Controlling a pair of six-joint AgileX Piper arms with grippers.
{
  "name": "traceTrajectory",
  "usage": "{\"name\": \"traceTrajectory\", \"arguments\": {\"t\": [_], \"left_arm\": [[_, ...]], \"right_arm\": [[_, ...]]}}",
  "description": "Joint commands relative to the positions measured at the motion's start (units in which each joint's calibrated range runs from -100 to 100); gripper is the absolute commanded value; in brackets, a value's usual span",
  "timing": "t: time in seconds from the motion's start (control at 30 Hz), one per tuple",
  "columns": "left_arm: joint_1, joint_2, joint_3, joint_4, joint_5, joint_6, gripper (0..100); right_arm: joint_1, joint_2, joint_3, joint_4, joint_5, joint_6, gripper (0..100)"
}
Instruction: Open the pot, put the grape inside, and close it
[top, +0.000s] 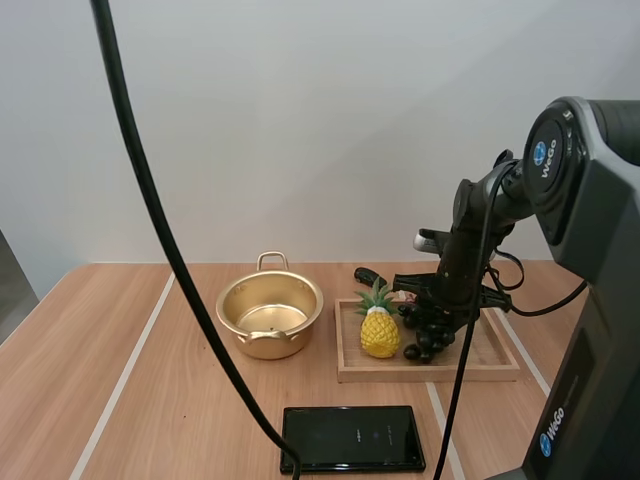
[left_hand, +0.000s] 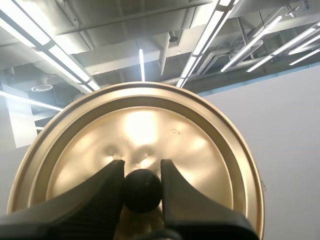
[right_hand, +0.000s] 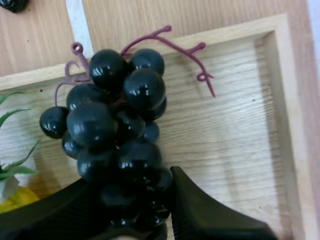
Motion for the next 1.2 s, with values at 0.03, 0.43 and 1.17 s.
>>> {"name": "traceTrajectory", "arguments": {"t": [0.03,0.43,1.17], "left_arm": [[0.02,-0.29,-0.13,0.15,-1.22,-0.64,0],[0.02,-0.29,-0.13,0.15,-1.22,-0.64,0],[0.02,-0.29,-0.13,0.15,1.1,-0.64,0]], "right_arm": [[-0.25,-4.83,-1.34,-1.04,0.43,0.29,0],[-0.25,-21.78,-10.26,-1.05,1.67,-3.21,0],[-0.25,-29.22,-30.74,11.92,16.32,-19.99,0]]}}
